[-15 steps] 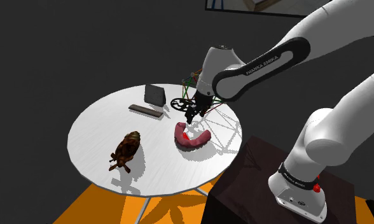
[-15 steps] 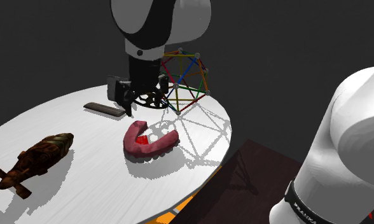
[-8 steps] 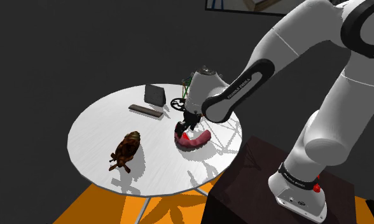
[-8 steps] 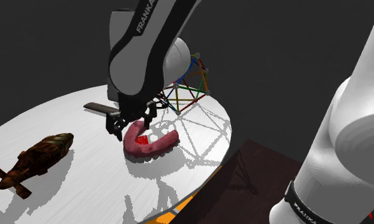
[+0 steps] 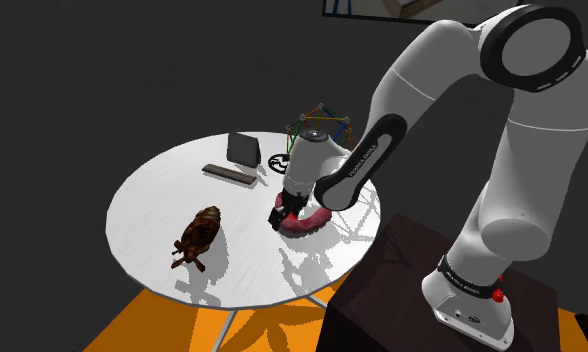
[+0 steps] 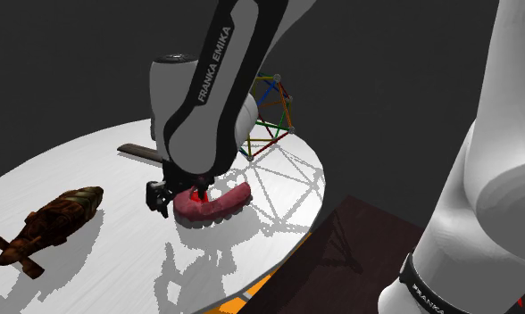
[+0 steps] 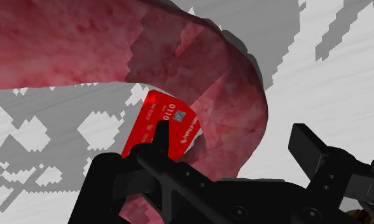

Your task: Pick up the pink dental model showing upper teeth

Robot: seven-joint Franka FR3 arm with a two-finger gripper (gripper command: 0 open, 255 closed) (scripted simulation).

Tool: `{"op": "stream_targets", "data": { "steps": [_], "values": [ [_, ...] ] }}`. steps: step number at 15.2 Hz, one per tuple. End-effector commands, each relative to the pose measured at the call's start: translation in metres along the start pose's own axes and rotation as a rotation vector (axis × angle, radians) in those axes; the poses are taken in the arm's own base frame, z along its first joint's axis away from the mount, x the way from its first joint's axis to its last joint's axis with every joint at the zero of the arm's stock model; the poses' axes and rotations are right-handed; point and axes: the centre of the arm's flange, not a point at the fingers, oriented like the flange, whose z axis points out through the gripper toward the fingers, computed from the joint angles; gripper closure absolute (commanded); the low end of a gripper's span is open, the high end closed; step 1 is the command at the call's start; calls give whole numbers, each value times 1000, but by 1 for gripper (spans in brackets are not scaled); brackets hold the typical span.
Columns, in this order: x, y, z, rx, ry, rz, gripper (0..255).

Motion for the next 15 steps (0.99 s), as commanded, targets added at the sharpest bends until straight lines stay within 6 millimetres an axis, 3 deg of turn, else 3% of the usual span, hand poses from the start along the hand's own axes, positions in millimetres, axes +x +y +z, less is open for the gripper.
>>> {"op": "stream_targets", "data": {
  "steps": [1, 4, 5, 15],
  "values": [
    [-3, 1, 10, 0, 0, 0, 0],
    [-5, 2, 19, 0, 0, 0, 0],
    [-5, 1, 18, 0, 0, 0, 255],
    [-4, 1, 13, 0, 0, 0, 255]
  ]
}}
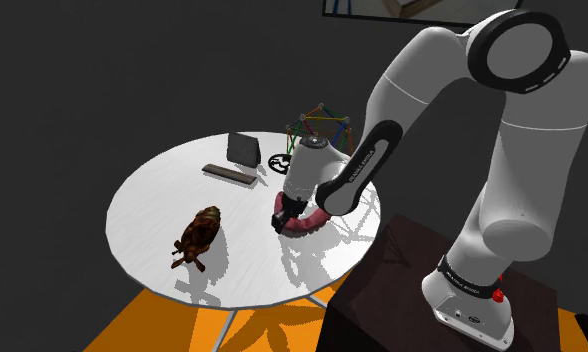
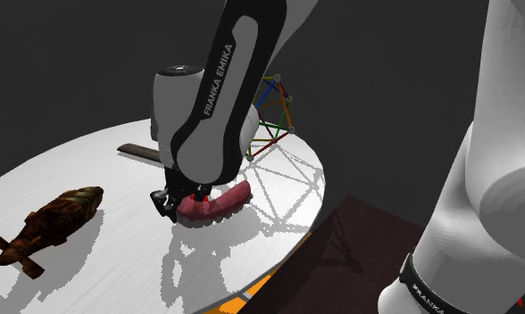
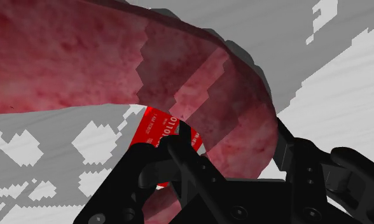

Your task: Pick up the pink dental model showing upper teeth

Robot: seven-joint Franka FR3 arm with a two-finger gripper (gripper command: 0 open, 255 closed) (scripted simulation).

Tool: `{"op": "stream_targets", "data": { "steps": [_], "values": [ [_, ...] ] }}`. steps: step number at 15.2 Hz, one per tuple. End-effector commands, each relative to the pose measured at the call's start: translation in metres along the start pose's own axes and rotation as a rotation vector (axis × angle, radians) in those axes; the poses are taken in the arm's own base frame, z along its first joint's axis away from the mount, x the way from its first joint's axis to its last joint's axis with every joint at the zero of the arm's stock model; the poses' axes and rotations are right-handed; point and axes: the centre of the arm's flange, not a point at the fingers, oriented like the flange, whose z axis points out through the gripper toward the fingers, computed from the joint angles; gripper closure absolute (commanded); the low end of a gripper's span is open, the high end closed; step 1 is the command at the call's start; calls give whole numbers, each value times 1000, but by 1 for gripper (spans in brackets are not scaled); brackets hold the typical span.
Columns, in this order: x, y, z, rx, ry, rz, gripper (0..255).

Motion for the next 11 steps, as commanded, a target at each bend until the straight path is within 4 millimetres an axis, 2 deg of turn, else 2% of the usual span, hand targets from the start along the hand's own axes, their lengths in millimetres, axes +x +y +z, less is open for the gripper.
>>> {"op": "stream_targets", "data": {
  "steps": [1, 11],
  "values": [
    [1, -1, -8, 0, -1, 0, 255],
    [12, -4, -60, 0, -1, 0, 255]
  ]
}}
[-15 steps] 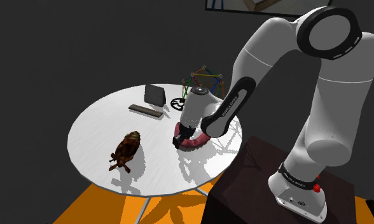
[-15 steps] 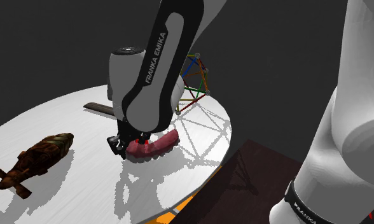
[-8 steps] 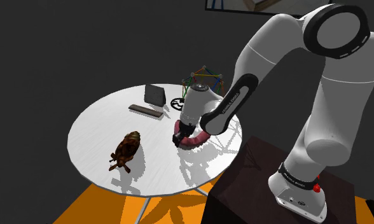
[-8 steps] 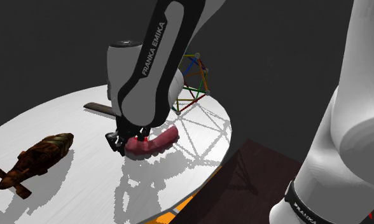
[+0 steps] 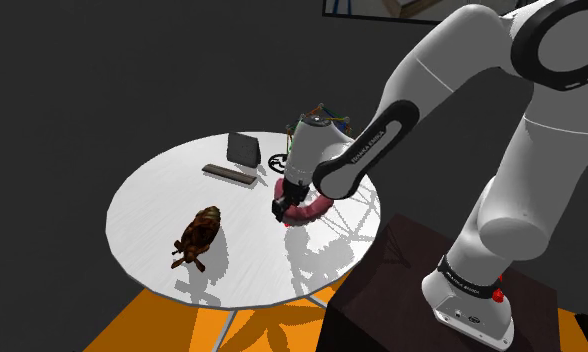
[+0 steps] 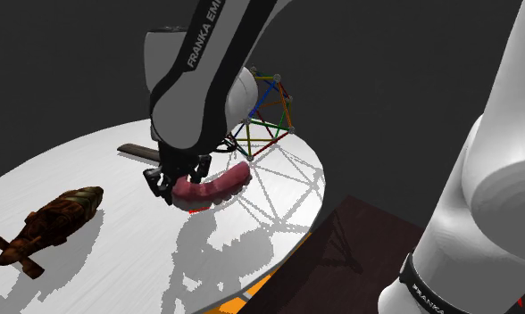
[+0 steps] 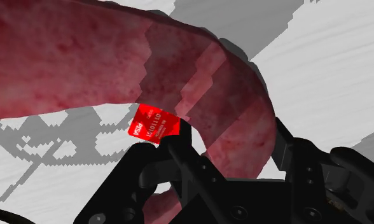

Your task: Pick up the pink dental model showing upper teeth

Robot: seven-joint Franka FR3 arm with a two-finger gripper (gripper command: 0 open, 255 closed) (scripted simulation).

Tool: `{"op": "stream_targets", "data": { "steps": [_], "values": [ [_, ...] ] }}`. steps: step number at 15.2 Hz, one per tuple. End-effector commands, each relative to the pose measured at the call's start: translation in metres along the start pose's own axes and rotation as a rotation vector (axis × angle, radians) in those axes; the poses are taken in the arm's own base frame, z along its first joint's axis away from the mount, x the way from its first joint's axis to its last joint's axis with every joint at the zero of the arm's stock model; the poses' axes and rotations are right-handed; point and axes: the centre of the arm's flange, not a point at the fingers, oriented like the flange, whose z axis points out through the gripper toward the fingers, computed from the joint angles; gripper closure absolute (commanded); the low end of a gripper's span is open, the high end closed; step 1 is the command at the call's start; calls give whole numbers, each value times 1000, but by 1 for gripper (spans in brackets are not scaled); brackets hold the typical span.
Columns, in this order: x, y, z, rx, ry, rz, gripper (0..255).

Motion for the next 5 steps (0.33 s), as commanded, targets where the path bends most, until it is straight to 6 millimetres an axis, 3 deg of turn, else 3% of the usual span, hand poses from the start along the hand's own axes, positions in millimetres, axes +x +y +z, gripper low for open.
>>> {"op": "stream_targets", "data": {
  "steps": [1, 5],
  "values": [
    [2, -1, -11, 0, 0, 0, 255],
    [4, -1, -22, 0, 0, 0, 255]
  ]
}}
